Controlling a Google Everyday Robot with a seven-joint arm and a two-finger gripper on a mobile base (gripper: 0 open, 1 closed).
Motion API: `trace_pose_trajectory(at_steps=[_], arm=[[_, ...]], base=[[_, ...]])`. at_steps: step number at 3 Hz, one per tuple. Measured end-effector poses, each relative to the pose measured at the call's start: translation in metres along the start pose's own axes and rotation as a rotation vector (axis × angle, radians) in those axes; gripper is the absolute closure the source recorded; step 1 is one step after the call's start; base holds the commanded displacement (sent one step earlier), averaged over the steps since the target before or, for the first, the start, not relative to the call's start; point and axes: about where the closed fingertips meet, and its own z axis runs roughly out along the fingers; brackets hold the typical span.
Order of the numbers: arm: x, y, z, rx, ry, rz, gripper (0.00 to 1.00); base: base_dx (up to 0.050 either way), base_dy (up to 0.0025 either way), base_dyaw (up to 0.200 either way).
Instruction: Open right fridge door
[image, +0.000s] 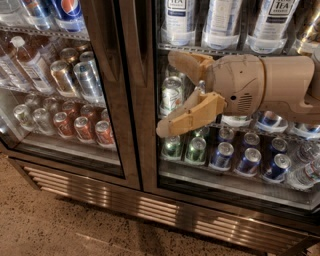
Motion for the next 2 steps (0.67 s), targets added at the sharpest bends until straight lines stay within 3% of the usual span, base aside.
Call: trace_pose_trajectory(at_steps=[1,2], arm=[[0.000,0.000,0.000,-0.001,0.000,0.000,0.00],[-0.020,0.013,0.046,-0.005,-0.014,-0.023,0.00]], base=[[0.000,0.00000,0.000],[0.000,0.00000,0.000]])
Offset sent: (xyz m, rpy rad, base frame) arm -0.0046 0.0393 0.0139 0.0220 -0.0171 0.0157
